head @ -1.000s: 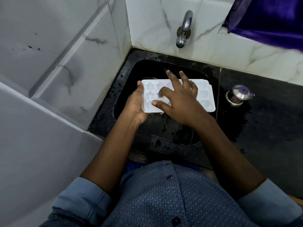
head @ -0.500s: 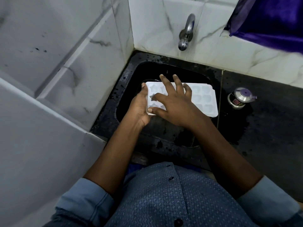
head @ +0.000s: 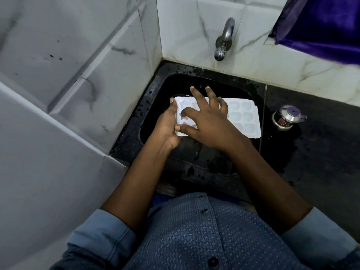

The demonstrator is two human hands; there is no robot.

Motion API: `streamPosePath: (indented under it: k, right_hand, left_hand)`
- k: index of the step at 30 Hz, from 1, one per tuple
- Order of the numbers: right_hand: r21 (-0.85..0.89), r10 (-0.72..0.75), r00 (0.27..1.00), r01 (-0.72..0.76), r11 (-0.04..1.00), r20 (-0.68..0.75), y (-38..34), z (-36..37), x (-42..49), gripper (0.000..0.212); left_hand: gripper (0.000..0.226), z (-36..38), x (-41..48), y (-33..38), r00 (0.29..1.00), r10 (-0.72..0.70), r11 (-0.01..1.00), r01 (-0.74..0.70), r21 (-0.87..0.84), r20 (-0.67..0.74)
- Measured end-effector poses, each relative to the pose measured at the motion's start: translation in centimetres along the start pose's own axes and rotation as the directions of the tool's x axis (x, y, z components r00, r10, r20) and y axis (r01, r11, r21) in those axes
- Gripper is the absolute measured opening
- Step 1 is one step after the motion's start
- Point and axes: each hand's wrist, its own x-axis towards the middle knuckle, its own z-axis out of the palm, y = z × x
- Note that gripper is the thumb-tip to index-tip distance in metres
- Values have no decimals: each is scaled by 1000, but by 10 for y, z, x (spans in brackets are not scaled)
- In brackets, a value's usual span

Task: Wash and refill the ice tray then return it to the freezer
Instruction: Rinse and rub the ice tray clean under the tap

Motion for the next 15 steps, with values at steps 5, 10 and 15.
streamPosePath:
  k: [5,10,15]
  right_hand:
    - [3,17,997,-17,1000,78,0,3,-3,57]
    - [49,20,999,-23,999,49,-1,1,-5,49]
    - [9,18,994,-19,1000,105,-2,5,-7,59]
  left_hand:
    - [73,-1,-2,0,1000,8,1000,-8,7,-13]
    - [74,0,-6,-2,999,16,1000,-16,14,-37]
    - [69,2,-13,-1,1000,11,1000,-11,15,-19]
